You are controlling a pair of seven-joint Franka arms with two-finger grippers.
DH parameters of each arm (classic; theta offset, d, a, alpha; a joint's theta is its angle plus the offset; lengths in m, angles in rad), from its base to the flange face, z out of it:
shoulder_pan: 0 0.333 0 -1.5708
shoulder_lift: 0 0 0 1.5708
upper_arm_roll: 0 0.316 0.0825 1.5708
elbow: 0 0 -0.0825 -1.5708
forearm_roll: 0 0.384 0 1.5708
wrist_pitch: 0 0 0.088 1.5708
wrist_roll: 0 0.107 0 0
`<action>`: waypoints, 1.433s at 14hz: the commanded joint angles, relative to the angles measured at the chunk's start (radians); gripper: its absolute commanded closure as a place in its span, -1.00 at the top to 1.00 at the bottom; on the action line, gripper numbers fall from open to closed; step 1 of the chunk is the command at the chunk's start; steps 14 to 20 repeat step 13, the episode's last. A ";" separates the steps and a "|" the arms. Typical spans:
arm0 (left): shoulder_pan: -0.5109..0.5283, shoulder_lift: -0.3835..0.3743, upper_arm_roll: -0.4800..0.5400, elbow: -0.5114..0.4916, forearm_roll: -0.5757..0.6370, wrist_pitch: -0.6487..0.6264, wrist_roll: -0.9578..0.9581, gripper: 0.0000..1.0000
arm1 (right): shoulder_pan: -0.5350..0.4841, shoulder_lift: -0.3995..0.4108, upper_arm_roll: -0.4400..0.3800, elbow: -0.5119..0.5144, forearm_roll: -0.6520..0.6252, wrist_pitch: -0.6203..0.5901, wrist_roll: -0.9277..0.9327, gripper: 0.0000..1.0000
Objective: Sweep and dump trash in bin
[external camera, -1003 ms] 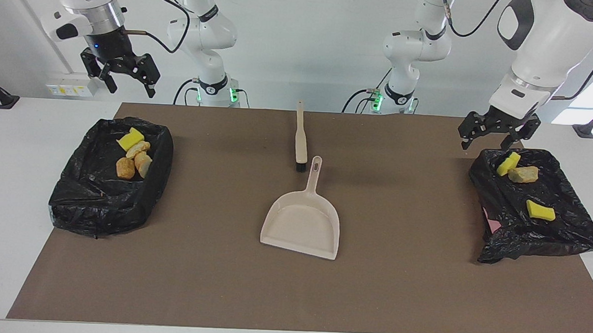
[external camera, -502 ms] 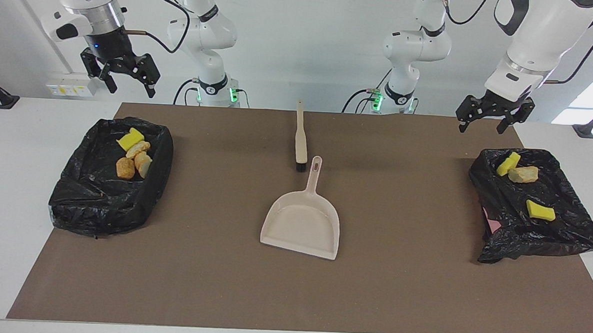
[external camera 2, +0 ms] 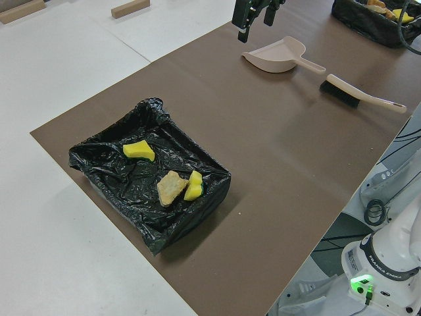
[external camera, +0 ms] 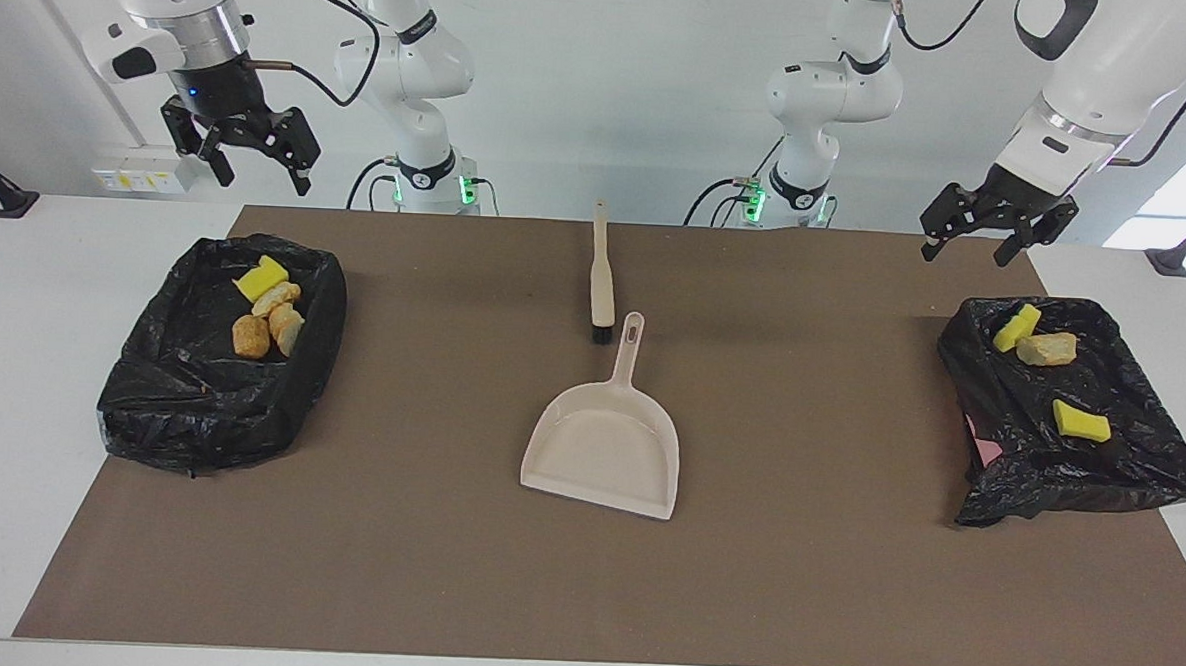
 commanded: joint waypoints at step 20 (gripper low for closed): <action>-0.006 0.039 -0.011 0.039 0.025 -0.036 0.019 1.00 | -0.004 -0.020 0.002 -0.017 0.006 0.000 -0.018 1.00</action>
